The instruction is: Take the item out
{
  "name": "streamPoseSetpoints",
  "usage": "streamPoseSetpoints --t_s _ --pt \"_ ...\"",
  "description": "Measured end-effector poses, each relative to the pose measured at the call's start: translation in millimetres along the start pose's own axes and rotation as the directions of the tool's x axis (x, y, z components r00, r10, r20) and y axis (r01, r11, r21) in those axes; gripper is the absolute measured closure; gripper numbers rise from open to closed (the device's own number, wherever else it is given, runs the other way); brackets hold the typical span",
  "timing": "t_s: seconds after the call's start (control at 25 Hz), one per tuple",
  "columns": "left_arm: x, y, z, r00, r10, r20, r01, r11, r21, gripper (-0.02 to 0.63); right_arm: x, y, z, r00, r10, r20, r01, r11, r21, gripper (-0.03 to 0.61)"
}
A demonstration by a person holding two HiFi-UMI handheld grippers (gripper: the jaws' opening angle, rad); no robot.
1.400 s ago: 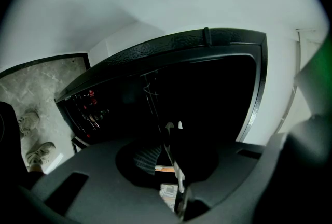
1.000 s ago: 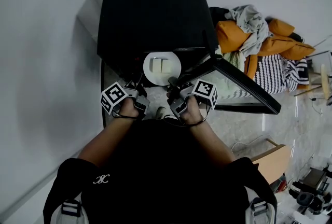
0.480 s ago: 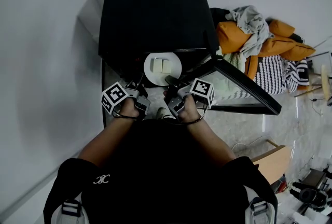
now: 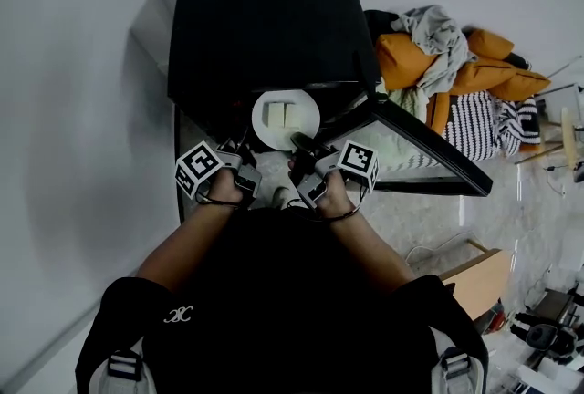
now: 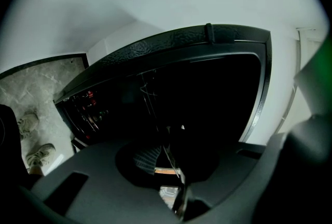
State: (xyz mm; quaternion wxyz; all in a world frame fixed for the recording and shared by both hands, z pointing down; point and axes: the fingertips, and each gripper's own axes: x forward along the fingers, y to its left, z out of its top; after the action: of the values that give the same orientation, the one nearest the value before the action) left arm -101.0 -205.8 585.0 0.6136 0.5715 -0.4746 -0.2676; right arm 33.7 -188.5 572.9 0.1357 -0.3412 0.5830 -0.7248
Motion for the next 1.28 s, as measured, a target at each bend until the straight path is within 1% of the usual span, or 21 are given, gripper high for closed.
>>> streamPoseSetpoints --t_s 0.32,0.68,0.88,1.08,1.28 --pt "17.3 -8.1 6.3 1.0 -0.003 0.014 0.002 1.0 0.014 0.552 -21.5 16.8 6.3 0.999 0.047 0.01 -0.047 0.999 -0.024 0.552" --pt "38.4 -12.0 16.2 0.999 -0.013 0.032 0.011 0.998 0.069 0.552 -38.7 22.7 11.4 0.996 0.074 0.04 -0.072 0.997 -0.037 0.552" --pt "53.3 -12.7 28.8 0.999 -0.021 0.048 0.015 0.992 0.122 0.551 -43.2 21.6 13.1 0.997 0.064 0.051 -0.061 0.996 -0.067 0.552" --pt "67.7 -14.6 38.6 0.998 -0.03 0.061 0.02 0.985 0.172 0.551 -45.9 19.6 15.5 0.997 0.039 0.066 -0.032 0.994 -0.108 0.552" --pt "75.3 -20.8 43.4 0.997 -0.035 0.075 0.018 0.976 0.217 0.551 -55.3 16.7 12.0 0.997 0.03 0.072 -0.023 0.994 -0.106 0.552"
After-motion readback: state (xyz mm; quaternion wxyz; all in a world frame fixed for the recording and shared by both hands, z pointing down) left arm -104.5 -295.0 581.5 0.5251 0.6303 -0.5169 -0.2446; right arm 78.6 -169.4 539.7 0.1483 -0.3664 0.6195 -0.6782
